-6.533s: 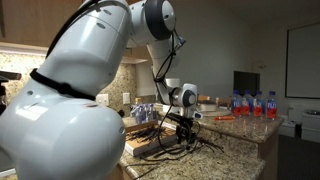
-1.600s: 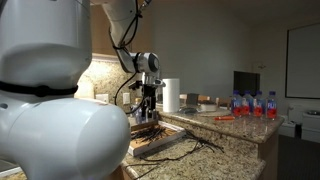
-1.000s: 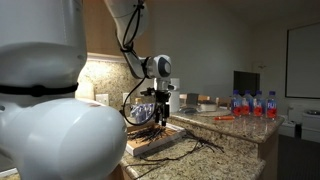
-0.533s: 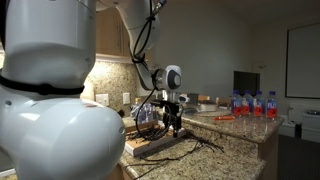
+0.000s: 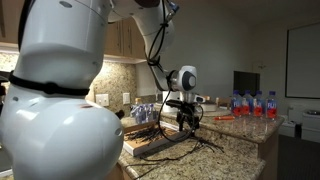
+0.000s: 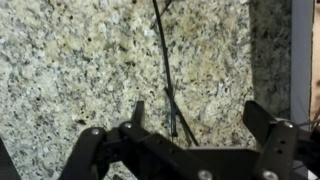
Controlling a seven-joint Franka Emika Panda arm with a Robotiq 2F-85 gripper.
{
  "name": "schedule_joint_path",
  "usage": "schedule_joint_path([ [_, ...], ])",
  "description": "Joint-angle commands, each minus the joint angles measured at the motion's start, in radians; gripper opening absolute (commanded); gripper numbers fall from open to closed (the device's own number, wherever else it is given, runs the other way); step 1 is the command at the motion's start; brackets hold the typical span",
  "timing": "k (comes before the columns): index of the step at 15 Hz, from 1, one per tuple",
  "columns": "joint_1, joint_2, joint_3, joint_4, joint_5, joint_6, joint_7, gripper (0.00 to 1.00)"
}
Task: Put some of the zip ties on the counter on the box
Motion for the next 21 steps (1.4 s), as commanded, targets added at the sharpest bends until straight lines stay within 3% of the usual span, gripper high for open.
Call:
schedule_joint_path([
  [1,-0.021,0.051,-0.015,0.073,0.041,-0.038,-0.041,1.0],
  [7,-0.007,0.074,0.004,0.043,0.059,-0.131,-0.086,1.0],
  [13,0.039,0.04,0.021,-0.062,0.04,-0.172,-0.011,1.0],
  [21,0.116,0.033,0.054,-0.188,0.069,-0.087,0.145,1.0],
])
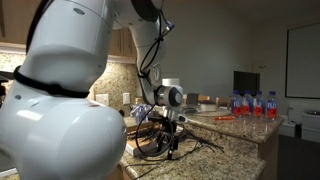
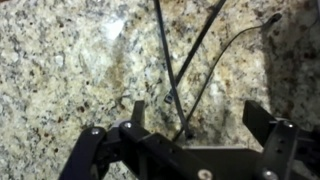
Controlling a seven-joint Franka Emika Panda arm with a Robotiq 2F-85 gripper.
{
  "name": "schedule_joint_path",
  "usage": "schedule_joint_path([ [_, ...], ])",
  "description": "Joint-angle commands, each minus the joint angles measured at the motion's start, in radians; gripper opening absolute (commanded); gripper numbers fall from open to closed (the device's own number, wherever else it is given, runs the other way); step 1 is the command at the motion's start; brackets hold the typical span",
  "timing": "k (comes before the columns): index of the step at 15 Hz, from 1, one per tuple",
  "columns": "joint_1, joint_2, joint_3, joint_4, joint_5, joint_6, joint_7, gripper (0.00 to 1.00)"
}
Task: Put some of the zip ties on the counter on the box
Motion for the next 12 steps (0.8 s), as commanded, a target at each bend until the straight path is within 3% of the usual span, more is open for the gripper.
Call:
schedule_joint_path([
  [1,0.029,-0.043,0.018,-0.075,0.043,0.062,0.095,1.0],
  [12,0.049,-0.079,0.027,-0.168,0.026,0.158,0.252,1.0],
])
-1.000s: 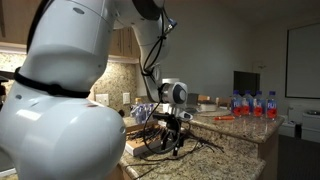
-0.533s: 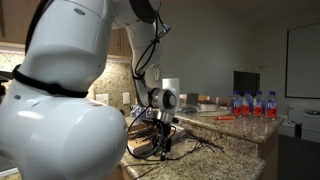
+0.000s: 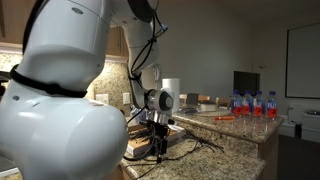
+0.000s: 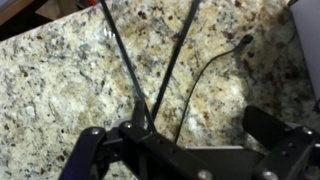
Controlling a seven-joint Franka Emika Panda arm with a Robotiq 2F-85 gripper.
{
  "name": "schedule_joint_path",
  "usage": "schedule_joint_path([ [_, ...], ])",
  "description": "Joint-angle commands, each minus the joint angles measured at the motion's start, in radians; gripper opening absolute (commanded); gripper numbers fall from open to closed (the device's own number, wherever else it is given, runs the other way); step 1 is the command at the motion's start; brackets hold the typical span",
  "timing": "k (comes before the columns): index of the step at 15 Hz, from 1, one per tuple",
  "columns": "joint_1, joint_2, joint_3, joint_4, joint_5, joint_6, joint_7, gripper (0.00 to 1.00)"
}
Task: Put some of the zip ties on the counter on the box
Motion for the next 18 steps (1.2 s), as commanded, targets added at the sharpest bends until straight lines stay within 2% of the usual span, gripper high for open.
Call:
schedule_joint_path([
  [1,-0.004,-0.064,0.001,-0.081,0.008,0.034,0.039,1.0],
  [7,-0.014,-0.115,0.001,-0.132,0.003,0.042,0.04,1.0],
  [9,-0.024,-0.123,-0.003,-0.154,0.016,0.082,0.025,1.0],
  [11,-0.034,-0.124,-0.003,-0.17,0.038,0.161,0.016,1.0],
  [16,-0.045,-0.102,0.004,-0.214,0.114,0.444,-0.005,1.0],
  [18,-0.044,-0.096,0.004,-0.229,0.123,0.483,-0.008,1.0],
])
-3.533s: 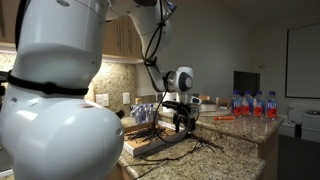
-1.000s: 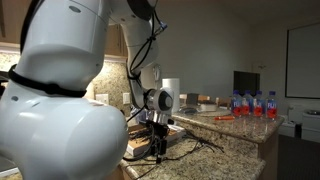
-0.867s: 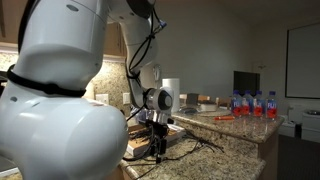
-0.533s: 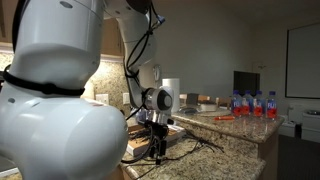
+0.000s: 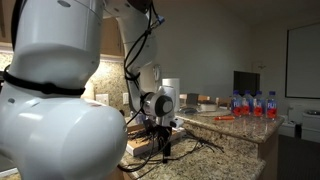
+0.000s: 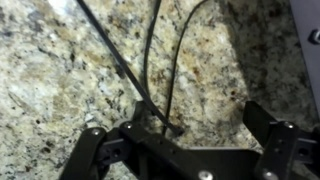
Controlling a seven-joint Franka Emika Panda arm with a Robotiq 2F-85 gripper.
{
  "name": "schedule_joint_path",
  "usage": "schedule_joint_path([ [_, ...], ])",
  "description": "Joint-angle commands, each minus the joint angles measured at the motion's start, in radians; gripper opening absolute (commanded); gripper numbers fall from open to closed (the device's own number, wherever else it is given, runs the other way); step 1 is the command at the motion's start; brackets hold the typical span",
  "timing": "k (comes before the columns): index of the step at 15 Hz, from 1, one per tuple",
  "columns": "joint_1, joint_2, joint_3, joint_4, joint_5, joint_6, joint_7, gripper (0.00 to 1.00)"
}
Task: Put some of the zip ties on the counter on the box
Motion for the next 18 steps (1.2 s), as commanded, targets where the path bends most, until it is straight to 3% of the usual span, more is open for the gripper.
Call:
schedule_joint_path([
  [1,-0.014,-0.004,0.013,-0.048,0.041,0.076,-0.027,1.0],
  [5,-0.011,-0.006,0.011,-0.054,0.028,0.047,-0.021,1.0],
  [6,-0.009,-0.007,0.009,-0.054,0.02,0.046,-0.014,0.75],
  [7,-0.008,-0.007,0.008,-0.052,0.016,0.043,-0.01,0.74],
  [9,-0.005,-0.014,0.007,-0.05,0.006,0.032,-0.002,0.62],
  [18,-0.002,0.0,-0.006,-0.043,-0.025,0.008,0.025,0.02],
])
